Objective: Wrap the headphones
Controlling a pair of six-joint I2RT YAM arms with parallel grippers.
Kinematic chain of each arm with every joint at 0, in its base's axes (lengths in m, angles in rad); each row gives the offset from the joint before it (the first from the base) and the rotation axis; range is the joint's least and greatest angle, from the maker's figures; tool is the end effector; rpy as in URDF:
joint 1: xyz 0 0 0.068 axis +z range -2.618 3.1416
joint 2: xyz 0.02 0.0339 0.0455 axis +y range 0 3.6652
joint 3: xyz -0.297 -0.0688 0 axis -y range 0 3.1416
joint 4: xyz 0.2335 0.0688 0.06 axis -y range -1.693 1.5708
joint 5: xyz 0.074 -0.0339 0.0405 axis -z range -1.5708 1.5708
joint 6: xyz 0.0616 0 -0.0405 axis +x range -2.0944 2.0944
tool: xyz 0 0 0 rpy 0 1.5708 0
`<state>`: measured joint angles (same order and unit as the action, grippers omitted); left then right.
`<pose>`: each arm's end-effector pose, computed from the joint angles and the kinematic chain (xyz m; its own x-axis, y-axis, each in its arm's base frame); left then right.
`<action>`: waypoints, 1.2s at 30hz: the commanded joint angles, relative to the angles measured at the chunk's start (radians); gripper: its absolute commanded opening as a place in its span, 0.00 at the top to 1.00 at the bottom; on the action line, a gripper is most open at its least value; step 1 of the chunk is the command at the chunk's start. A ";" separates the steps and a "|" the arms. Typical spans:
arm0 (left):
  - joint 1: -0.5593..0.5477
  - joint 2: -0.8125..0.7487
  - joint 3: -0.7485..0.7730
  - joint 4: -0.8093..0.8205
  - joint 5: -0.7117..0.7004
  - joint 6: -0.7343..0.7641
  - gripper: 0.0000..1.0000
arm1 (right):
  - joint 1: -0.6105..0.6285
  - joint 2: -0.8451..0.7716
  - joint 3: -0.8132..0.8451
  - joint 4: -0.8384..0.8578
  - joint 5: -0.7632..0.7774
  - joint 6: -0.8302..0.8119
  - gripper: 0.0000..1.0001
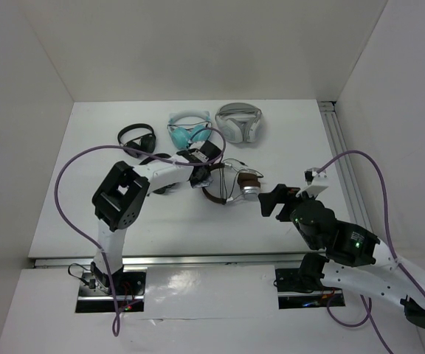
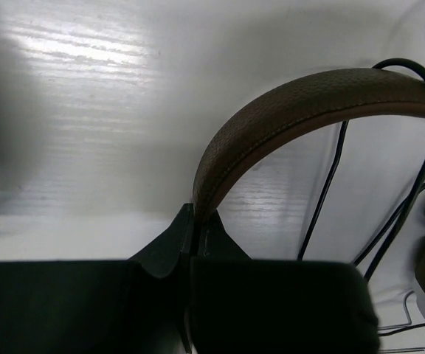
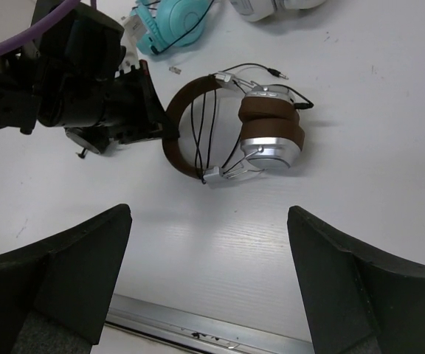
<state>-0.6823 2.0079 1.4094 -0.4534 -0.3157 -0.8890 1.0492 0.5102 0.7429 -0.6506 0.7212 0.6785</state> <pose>0.3521 -0.2615 0.1855 -0.7973 -0.3031 -0.5219 -0.2209 0.9513 -0.2151 0.0772 0.0527 0.3220 -0.3774 0.2893 -0.8797 -0.1459 0.9195 0.3650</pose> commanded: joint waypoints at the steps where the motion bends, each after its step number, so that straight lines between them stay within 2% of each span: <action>1: 0.018 0.035 0.053 0.068 0.066 -0.018 0.97 | 0.002 -0.006 -0.007 0.049 -0.002 -0.008 0.07; 3: 0.018 0.035 0.053 0.068 0.066 -0.039 0.92 | 0.002 -0.006 -0.016 0.049 -0.002 -0.008 0.07; 8: 0.036 0.025 0.030 0.068 0.066 -0.048 0.91 | 0.002 -0.006 -0.016 0.049 -0.002 -0.008 0.07; 11: 0.036 0.000 0.010 0.068 0.066 -0.048 0.78 | 0.002 -0.006 -0.016 0.049 -0.011 -0.008 0.07; 15: 0.036 -0.041 -0.029 0.081 0.066 -0.048 0.71 | 0.002 -0.006 -0.016 0.049 -0.011 -0.008 0.07; 22: 0.017 -0.164 -0.049 0.116 0.055 -0.016 0.55 | 0.002 -0.015 -0.007 0.058 -0.042 -0.036 0.00; 27: -0.002 -0.285 -0.049 0.125 0.030 0.005 0.51 | 0.002 -0.002 0.047 0.058 -0.101 -0.071 0.00; 29: -0.022 -0.389 -0.072 0.125 0.009 0.057 0.51 | 0.002 0.010 0.090 0.058 -0.138 -0.092 0.00; 33: -0.143 -0.599 -0.072 -0.013 -0.138 0.104 0.37 | 0.002 0.071 0.186 0.005 -0.218 -0.103 0.00; 35: -0.177 -0.702 -0.095 -0.129 -0.198 0.104 0.16 | 0.002 0.102 0.214 -0.023 -0.227 -0.123 0.00; 36: -0.193 -0.822 -0.136 -0.155 -0.198 0.104 0.02 | 0.002 0.114 0.258 -0.044 -0.227 -0.123 0.00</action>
<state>-0.8375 1.3857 1.3251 -0.4644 -0.4072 -0.8101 1.0492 0.5926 0.9115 -0.6605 0.5354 0.5880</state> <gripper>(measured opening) 0.918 0.999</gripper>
